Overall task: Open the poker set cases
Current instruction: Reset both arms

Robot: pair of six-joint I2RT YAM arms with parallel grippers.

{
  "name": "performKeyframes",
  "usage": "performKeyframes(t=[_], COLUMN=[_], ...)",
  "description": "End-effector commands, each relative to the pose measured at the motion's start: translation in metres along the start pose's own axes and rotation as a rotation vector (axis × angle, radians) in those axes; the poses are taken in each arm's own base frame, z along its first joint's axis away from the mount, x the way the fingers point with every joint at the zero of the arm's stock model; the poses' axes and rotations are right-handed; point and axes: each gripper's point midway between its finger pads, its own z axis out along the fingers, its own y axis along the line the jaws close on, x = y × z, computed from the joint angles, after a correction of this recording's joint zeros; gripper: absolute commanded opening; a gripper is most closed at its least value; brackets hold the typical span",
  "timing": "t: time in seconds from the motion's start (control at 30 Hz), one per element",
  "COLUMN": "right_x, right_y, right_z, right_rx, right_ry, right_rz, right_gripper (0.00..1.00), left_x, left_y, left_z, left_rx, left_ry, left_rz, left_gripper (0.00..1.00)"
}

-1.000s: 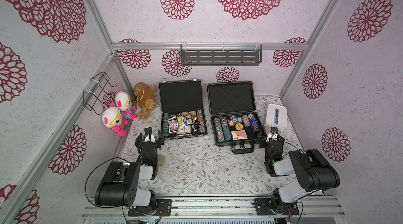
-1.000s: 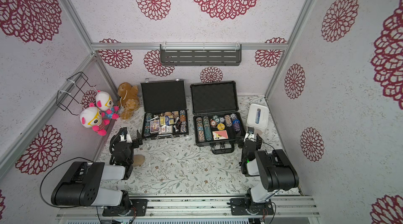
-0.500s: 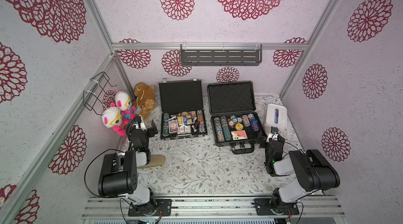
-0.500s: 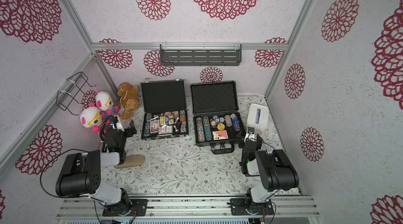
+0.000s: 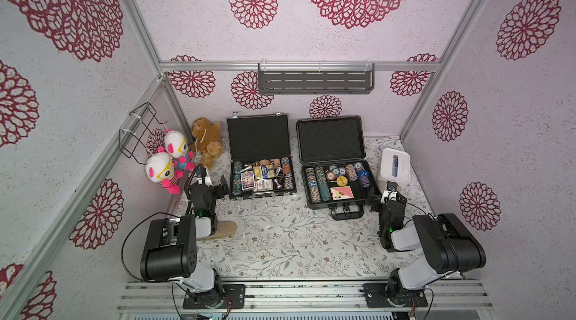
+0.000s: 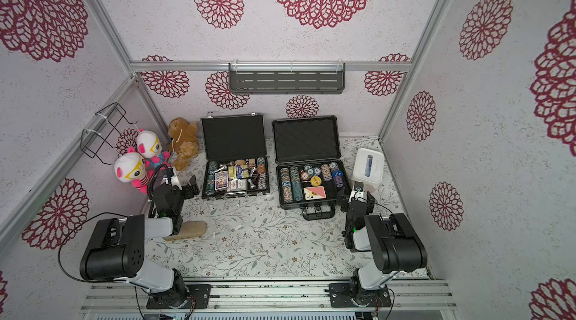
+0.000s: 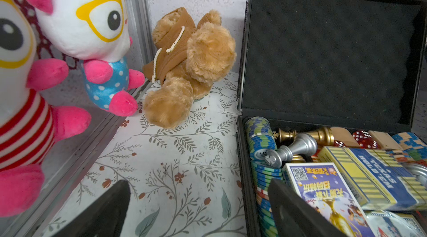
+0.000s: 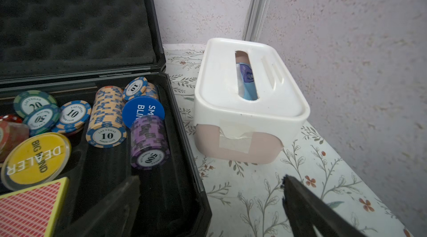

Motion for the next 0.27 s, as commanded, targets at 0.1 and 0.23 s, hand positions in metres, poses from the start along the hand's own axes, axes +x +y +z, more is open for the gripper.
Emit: performKeyframes(t=[0.1,0.23], right_x=[-0.0207,-0.0209], right_y=[-0.0002,0.0001], right_z=[0.0038,0.0038], right_rx=[0.000,-0.001], right_ry=[-0.057,-0.057], right_rz=[0.023,0.023], right_gripper=[0.99,0.99], left_x=[0.0018,0.0012], left_y=[-0.0011,-0.0003], left_z=[0.0009,-0.0009], left_rx=[0.007,0.000], left_ry=[0.013,0.005], left_rz=[0.003,0.001], left_gripper=[0.97,0.97])
